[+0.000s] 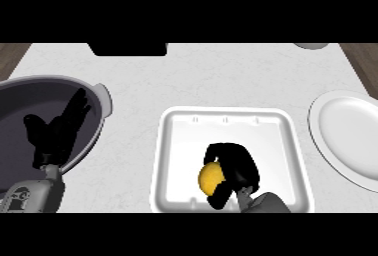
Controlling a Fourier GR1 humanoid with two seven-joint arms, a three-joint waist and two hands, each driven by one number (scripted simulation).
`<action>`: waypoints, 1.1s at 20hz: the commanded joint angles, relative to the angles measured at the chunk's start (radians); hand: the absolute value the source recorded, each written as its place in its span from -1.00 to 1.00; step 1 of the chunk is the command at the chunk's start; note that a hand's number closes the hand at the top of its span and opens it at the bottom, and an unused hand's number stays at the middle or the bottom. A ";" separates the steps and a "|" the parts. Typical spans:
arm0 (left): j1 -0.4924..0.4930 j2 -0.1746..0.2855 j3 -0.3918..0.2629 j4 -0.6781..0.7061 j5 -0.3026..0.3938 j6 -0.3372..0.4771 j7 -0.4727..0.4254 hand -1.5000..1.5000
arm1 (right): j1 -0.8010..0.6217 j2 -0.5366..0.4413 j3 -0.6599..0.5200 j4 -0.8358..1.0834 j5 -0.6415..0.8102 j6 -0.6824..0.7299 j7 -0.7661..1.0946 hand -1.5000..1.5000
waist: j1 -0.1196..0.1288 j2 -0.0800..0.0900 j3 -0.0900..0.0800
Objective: Pick the lemon from the tray and place it in the plate
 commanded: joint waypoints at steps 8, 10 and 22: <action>0.036 0.001 0.029 0.030 0.009 -0.025 -0.011 0.00 | 0.201 -0.318 0.160 -0.306 0.055 -0.017 -0.303 1.00 | -0.023 0.003 0.002; 0.041 -0.015 0.017 -0.006 -0.013 0.006 -0.011 0.00 | 0.223 -0.406 0.155 -0.442 0.058 -0.015 -0.358 1.00 | -0.026 0.000 0.002; 0.059 -0.035 0.000 -0.034 -0.025 0.000 -0.006 0.00 | 0.469 -0.525 -0.328 -0.732 -0.085 -0.388 -0.458 1.00 | -0.018 0.007 0.004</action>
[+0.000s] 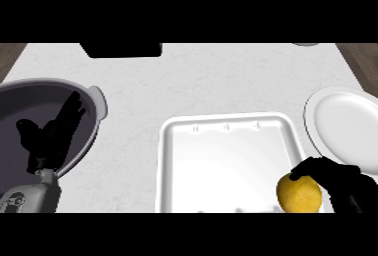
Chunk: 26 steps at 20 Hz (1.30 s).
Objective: Pick the lemon from the tray and place it in the plate
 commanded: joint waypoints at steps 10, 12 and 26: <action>-0.026 -0.007 0.000 -0.019 0.001 -0.026 0.063 0.00 | -0.076 -0.050 -0.494 0.277 -0.475 0.066 -0.170 1.00 | 0.030 0.009 -0.004; -0.044 -0.004 0.000 -0.003 -0.002 -0.034 0.049 0.00 | -0.143 -0.085 -0.544 0.423 -0.497 0.083 -0.220 1.00 | 0.035 0.010 -0.003; -0.036 -0.045 -0.023 -0.020 -0.043 -0.007 0.042 0.00 | -0.412 -0.170 -0.571 1.113 -0.506 0.302 -0.435 1.00 | 0.059 0.015 -0.002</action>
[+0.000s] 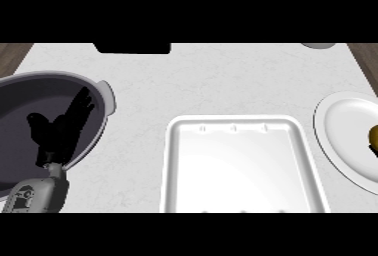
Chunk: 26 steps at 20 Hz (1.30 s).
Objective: Pick the lemon from the tray and place it in the plate
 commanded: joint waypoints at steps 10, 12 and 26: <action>-0.023 -0.012 0.009 0.023 -0.008 -0.004 0.012 0.00 | -0.219 -0.043 -0.082 0.382 -0.084 0.122 -0.433 -1.00 | -0.014 0.000 -0.002; 0.048 0.006 0.019 0.005 -0.004 -0.025 -0.028 0.00 | -0.190 -0.020 -0.112 0.310 -0.163 0.184 -0.478 -1.00 | -0.020 -0.005 -0.003; 0.027 -0.010 0.015 -0.013 -0.024 -0.003 0.017 0.00 | -0.127 -0.126 -0.250 0.369 -0.547 0.772 -0.182 -1.00 | -0.022 -0.003 -0.003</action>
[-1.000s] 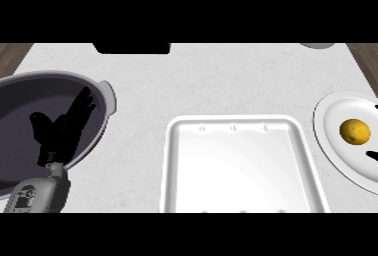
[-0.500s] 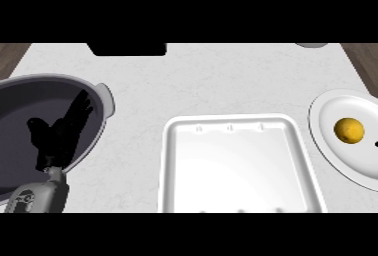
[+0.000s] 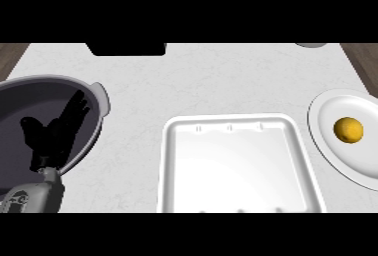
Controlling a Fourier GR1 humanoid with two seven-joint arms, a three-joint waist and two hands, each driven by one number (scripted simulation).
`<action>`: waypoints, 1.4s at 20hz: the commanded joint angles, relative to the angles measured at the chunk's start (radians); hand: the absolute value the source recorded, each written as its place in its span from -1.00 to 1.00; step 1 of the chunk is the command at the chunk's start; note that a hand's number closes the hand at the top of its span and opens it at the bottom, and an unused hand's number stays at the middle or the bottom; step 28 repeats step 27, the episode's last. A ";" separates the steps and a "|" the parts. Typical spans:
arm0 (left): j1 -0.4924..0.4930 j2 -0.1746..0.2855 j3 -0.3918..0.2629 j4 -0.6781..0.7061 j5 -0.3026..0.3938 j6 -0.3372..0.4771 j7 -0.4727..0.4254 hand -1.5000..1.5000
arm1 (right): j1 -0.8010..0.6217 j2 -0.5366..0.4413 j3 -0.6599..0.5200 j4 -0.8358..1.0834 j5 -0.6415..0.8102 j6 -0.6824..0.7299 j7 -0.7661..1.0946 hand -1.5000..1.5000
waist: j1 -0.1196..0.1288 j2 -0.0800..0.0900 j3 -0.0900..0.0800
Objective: Pick the lemon from the tray and place it in the plate
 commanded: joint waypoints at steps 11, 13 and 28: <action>-0.048 -0.029 -0.017 -0.004 -0.014 -0.001 0.052 0.00 | -0.013 -0.126 -0.017 0.282 0.018 0.145 -0.244 -1.00 | 0.019 0.010 0.001; -0.057 -0.022 0.005 0.055 -0.021 0.000 0.004 0.00 | -0.028 -0.158 -0.011 0.321 0.026 0.150 -0.248 -1.00 | 0.017 0.010 0.001; -0.037 -0.059 -0.017 0.040 -0.039 0.016 -0.009 0.00 | -0.041 -0.246 0.042 0.473 0.086 0.105 -0.353 -1.00 | 0.026 0.011 0.003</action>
